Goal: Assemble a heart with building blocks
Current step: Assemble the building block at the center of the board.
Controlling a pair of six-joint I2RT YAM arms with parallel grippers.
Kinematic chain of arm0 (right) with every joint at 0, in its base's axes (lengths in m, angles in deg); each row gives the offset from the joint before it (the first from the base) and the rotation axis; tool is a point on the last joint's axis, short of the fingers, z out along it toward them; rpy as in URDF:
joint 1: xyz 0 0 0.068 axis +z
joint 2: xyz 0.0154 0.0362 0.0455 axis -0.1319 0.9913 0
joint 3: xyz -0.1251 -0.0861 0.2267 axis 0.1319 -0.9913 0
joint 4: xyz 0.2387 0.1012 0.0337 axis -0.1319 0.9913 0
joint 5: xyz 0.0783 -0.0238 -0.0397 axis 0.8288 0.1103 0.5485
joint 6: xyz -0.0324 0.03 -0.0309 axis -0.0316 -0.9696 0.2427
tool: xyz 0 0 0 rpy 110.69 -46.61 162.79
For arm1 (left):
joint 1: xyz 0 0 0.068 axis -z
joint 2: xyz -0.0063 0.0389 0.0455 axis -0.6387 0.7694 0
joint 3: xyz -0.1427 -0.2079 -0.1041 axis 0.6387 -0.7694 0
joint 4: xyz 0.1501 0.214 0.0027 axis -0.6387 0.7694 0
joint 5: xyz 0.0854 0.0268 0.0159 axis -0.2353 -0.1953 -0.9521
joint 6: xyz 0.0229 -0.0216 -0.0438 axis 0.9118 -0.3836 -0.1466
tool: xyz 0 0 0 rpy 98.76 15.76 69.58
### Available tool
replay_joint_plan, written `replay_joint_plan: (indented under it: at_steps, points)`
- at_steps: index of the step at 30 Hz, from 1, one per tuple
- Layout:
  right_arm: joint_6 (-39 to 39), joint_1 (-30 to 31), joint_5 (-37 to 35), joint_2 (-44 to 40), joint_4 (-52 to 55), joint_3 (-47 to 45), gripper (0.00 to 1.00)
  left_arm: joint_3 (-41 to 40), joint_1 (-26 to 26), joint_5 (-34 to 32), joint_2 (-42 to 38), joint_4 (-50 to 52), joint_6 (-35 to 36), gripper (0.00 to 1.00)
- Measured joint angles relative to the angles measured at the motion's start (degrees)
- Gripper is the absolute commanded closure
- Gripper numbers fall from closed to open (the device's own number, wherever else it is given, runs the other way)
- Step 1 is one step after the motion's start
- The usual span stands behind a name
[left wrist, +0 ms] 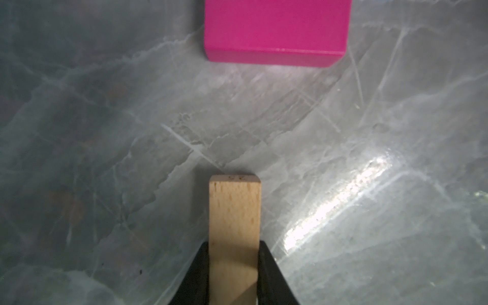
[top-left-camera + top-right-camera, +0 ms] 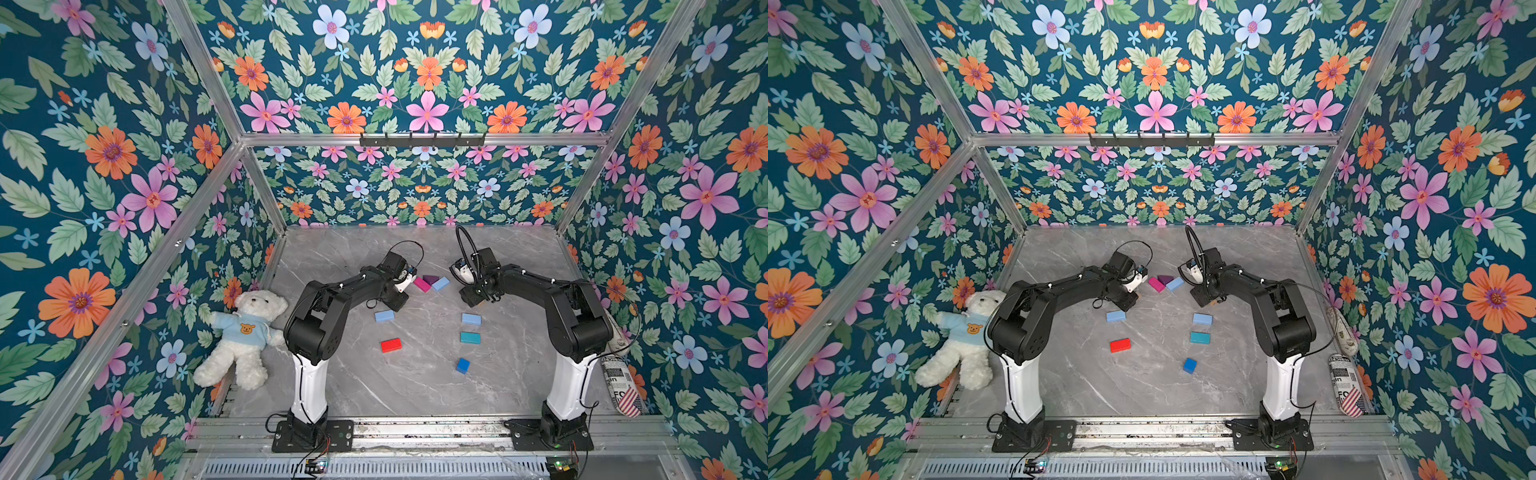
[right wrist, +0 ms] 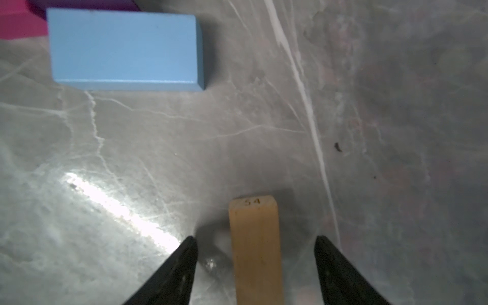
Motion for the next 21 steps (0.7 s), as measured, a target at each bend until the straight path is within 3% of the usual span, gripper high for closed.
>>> replay_joint_plan:
  at_steps: [7, 14, 21]
  points:
    - [-0.22, -0.68, 0.63, -1.38, 0.24, -2.10, 0.32, -1.18, 0.11, -0.13, -0.87, 0.09, 0.72, 0.60]
    - [-0.39, -0.79, 3.04, -0.37, 1.11, -1.95, 0.63, -0.83, 0.11, -0.15, -0.46, 0.33, 1.22, 0.67]
    - [-0.48, -0.81, 4.24, -0.31, 0.87, -2.19, 0.72, 0.04, 0.07, -0.35, 0.28, 1.11, 1.62, 0.76]
